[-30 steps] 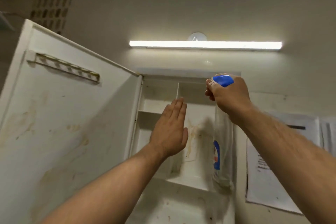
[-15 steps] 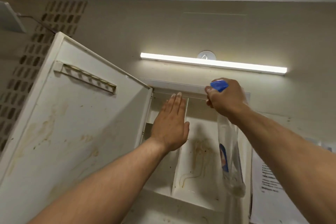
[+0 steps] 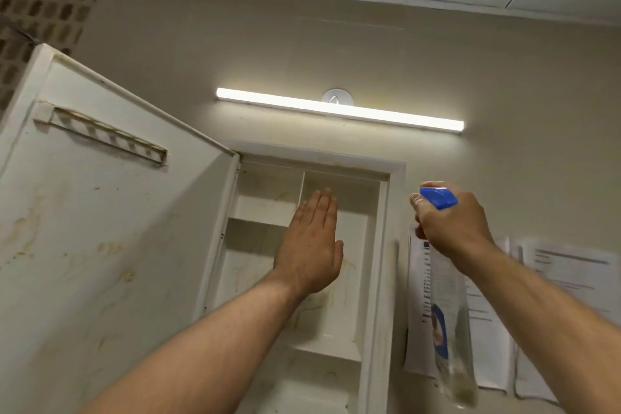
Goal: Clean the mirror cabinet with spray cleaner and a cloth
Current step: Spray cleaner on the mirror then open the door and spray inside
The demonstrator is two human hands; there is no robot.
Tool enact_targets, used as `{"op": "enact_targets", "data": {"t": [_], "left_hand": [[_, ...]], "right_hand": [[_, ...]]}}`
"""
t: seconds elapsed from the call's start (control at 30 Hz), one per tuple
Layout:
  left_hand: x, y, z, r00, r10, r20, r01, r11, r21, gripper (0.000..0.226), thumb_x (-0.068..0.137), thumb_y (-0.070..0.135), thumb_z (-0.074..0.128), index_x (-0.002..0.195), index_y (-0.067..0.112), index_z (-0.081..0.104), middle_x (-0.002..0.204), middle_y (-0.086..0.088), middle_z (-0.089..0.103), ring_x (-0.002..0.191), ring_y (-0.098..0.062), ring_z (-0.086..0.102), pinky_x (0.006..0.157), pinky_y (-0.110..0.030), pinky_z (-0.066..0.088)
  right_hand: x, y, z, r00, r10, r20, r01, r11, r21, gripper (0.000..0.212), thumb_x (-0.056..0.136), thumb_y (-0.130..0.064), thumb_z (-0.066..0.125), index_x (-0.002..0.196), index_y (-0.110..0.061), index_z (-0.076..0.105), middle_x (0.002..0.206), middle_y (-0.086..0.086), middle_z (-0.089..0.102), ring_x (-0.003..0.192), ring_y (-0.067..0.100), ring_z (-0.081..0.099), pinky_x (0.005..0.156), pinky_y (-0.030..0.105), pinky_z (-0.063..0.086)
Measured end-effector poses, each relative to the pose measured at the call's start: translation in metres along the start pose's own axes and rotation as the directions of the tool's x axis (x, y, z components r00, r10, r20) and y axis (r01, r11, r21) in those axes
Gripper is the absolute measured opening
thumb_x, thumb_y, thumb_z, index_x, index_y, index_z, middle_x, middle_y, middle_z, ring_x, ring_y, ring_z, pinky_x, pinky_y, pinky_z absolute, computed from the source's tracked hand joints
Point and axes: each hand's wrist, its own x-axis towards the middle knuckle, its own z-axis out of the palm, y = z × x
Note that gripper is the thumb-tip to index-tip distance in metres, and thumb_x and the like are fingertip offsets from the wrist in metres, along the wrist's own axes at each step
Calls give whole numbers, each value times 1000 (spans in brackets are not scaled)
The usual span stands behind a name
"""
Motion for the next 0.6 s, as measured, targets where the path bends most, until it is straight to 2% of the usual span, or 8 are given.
{"op": "enact_targets", "data": {"t": [0.1, 0.2, 0.3, 0.37, 0.43, 0.47, 0.53, 0.6], "left_hand": [[-22, 7, 15, 990, 123, 72, -127, 990, 68, 74, 106, 41, 28, 163, 8, -4, 172, -11, -14, 159, -25, -12, 126, -39, -12], [-51, 11, 29, 964, 207, 165, -222, 971, 83, 72, 108, 41, 27, 164, 9, -6, 171, -9, -17, 159, -24, -13, 124, -38, -16], [-82, 13, 42, 951, 192, 244, -209, 977, 48, 76, 108, 53, 24, 164, 11, -7, 171, -8, -17, 159, -22, -15, 125, -38, -16], [-102, 14, 49, 944, 171, 281, -196, 979, 62, 83, 106, 63, 22, 163, 11, -7, 171, -7, -18, 158, -22, -16, 126, -40, -15], [-120, 13, 53, 935, 155, 320, -190, 978, 82, 88, 104, 68, 22, 163, 9, -6, 171, -9, -17, 159, -23, -15, 127, -42, -13], [-127, 13, 55, 935, 145, 324, -184, 979, 91, 90, 103, 69, 23, 163, 9, -5, 171, -10, -15, 159, -24, -14, 128, -43, -11], [-141, 12, 57, 934, 133, 331, -173, 980, 96, 92, 102, 70, 25, 163, 8, -4, 172, -11, -13, 159, -25, -11, 129, -44, -8], [-151, 10, 57, 931, 135, 338, -176, 980, 93, 93, 101, 70, 27, 163, 7, -3, 172, -11, -12, 160, -26, -10, 129, -44, -8]], "right_hand": [[-34, 23, 8, 999, 38, 35, -40, 998, 41, 35, 99, -25, 68, 130, -10, 62, 95, 6, 70, 81, 22, 72, 71, 29, 58], [-76, 45, 20, 997, 43, 62, -45, 999, 27, 37, 100, -25, 67, 134, -12, 62, 111, 6, 69, 94, 23, 68, 83, 35, 59], [-112, 63, 28, 997, 61, 51, -63, 997, 43, 30, 99, -24, 68, 127, -17, 64, 108, -3, 67, 94, 13, 65, 88, 32, 57], [-128, 73, 32, 992, 100, 80, -103, 994, 35, 33, 99, -25, 68, 130, -18, 62, 112, -1, 66, 99, 18, 66, 94, 41, 58], [-142, 83, 36, 983, 154, 98, -159, 986, 41, 39, 99, -25, 68, 136, -16, 60, 118, 3, 66, 103, 23, 67, 94, 43, 59], [-149, 88, 39, 982, 165, 93, -170, 984, 52, 38, 99, -24, 69, 134, -16, 60, 113, 0, 66, 99, 20, 67, 89, 39, 60], [-166, 97, 46, 985, 162, 64, -164, 986, 31, 34, 98, -24, 70, 130, -18, 63, 101, -14, 61, 88, 6, 63, 75, 19, 54], [-181, 106, 54, 980, 190, 57, -191, 981, 16, 33, 98, -26, 70, 129, -21, 63, 98, -21, 57, 86, 1, 60, 75, 15, 50]]}}
